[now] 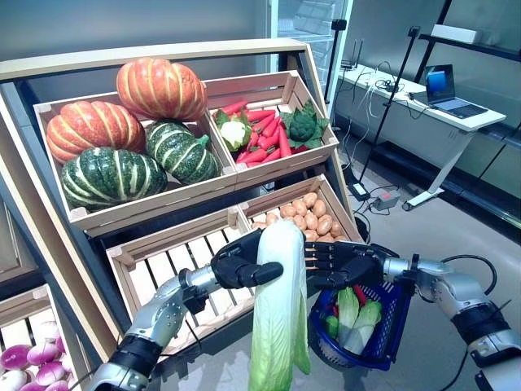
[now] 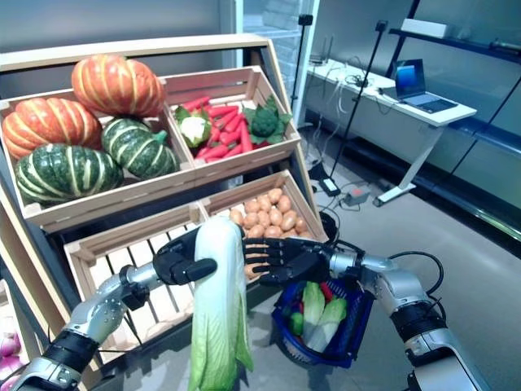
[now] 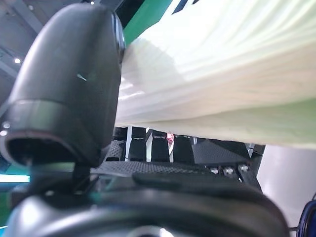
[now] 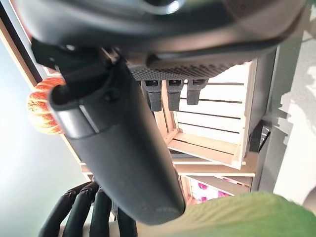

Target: Put vegetables into the basket

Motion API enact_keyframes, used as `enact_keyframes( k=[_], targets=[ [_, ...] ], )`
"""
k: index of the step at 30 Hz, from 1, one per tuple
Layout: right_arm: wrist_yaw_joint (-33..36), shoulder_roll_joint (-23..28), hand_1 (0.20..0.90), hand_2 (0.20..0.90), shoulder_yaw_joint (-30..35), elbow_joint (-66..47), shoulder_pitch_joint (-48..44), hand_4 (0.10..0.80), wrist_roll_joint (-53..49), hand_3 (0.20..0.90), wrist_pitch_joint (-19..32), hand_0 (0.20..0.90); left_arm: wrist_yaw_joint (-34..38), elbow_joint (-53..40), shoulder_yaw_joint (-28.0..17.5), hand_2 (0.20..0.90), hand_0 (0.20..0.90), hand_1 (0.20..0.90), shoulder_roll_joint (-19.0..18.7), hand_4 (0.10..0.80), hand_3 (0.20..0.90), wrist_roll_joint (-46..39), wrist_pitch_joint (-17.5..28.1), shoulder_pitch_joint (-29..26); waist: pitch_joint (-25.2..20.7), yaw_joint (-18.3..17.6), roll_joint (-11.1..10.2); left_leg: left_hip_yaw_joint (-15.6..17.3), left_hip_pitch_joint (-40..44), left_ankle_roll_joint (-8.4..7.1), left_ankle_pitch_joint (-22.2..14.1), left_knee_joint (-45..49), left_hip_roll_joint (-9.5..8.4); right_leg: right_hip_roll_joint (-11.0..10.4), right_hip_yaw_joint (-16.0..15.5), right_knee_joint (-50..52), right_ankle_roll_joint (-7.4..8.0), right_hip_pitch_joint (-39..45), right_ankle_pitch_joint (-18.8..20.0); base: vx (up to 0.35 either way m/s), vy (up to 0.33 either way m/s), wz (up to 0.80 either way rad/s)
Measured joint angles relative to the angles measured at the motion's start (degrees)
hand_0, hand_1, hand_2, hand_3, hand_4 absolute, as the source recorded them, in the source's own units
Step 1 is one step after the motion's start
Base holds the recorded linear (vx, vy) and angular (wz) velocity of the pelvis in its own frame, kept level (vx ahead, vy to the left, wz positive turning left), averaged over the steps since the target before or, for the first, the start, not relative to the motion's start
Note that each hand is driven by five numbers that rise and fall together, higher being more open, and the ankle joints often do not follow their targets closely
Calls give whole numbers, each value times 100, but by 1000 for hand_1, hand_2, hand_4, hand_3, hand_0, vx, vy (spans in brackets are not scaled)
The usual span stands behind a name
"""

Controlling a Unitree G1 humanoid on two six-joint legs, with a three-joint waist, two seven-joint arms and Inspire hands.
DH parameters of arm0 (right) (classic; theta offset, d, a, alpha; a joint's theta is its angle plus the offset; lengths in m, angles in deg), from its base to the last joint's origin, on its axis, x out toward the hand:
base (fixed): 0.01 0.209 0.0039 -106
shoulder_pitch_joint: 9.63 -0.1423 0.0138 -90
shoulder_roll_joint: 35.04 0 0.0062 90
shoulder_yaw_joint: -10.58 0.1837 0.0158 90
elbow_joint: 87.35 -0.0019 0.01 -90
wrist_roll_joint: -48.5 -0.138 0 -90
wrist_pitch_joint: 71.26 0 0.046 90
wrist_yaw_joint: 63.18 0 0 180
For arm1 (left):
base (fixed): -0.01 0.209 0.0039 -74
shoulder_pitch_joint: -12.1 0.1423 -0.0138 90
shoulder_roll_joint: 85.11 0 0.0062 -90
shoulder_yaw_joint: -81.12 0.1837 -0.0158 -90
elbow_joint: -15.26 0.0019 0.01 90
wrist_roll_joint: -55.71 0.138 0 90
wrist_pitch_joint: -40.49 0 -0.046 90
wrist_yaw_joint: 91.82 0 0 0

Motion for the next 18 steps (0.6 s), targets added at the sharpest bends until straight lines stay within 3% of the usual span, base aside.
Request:
enact_keyframes(
  k=[10, 18],
  targets=[
    [-369, 127, 900, 900, 5, 247, 242, 800, 16, 900, -321, 900, -6, -3, -1, 300, 300, 300, -188, 400, 300, -3, 21, 0, -6, -16, -3, 4, -9, -1, 3, 0, 1, 0, 2, 0, 0, -16, 0, 0, 0, 0],
    [-537, -249, 900, 900, 42, 369, 583, 800, -3, 900, -848, 900, -10, -9, -1, 300, 300, 300, -181, 400, 300, 0, 22, 0, -26, -18, 2, 6, -1, -2, 4, 0, 2, -2, 2, 0, -1, -10, 1, 0, 0, 0]
  ],
)
